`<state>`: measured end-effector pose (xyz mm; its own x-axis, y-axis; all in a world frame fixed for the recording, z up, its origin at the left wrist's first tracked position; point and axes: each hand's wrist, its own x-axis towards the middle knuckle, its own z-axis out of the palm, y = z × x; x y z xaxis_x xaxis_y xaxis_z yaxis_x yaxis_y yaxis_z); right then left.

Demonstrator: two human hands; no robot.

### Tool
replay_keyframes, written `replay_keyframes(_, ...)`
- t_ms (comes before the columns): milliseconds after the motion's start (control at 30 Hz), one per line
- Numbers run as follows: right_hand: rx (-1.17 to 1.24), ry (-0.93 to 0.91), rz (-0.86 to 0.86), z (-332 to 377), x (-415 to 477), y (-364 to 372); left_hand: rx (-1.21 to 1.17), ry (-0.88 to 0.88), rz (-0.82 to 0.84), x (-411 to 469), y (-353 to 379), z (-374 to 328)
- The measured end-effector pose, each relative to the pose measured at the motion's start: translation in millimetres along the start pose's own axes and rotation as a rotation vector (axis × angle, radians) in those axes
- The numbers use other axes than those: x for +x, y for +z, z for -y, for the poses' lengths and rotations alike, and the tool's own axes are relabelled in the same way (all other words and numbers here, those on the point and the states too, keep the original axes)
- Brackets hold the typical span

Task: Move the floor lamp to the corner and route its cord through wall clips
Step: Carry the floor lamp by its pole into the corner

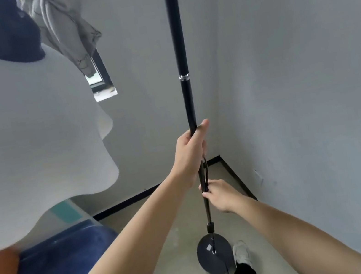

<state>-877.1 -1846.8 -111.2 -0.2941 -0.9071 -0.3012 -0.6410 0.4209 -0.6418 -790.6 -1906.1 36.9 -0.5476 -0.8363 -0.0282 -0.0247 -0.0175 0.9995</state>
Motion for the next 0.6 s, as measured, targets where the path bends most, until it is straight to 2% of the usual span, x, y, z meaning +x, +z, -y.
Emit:
replay_keyframes(133, 0.018, -0.032, 0.056, -8, 93, -27, 0.036, -0.064, -0.076, 98, 4, 18)
replay_keyframes(333, 0.002, -0.121, 0.165, -9, 215, -91, 0.131, -0.114, -0.08, 227, 3, 27)
replay_keyframes(600, -0.002, -0.107, 0.16, 19, 328, -125, 0.148, -0.129, -0.078, 349, -32, 32)
